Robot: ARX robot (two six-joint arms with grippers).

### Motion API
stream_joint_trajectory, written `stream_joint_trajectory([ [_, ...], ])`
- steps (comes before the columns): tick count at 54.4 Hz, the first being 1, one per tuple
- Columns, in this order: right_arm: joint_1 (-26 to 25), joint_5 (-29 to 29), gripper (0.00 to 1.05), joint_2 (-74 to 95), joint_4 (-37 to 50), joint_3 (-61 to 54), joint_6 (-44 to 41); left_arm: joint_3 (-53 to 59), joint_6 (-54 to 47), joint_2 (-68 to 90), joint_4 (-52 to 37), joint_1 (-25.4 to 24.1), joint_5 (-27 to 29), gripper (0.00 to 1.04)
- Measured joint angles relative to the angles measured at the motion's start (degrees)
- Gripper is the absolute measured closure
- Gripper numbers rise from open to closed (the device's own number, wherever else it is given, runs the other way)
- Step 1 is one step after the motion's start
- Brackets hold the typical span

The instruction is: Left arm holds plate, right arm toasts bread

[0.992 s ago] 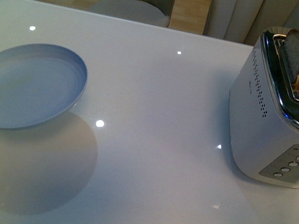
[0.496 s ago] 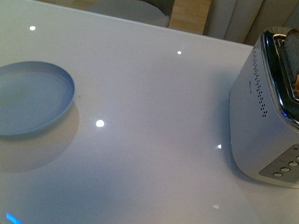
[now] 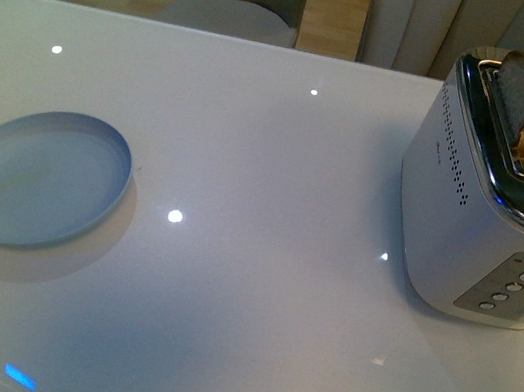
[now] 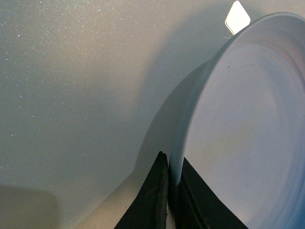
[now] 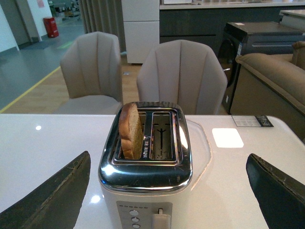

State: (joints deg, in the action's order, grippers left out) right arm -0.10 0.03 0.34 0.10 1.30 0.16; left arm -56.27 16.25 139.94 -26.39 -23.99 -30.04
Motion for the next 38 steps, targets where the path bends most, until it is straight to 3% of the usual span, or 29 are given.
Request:
stream_joint_trajectory([
  [7,0.0,0.0,0.09,0.0,0.0,0.0,0.0,0.0,-0.2,0.0,-0.3,0.2,0.1,1.02],
  [17,0.0,0.0,0.09,0.0,0.0,0.0,0.0,0.0,-0.1,-0.3,-1.6,0.5,0.6,0.62],
  [38,0.0,0.0,0.09,0.0,0.0,0.0,0.0,4.9,0.9,-13.4,-3.6,1.7,0.7,0.06],
])
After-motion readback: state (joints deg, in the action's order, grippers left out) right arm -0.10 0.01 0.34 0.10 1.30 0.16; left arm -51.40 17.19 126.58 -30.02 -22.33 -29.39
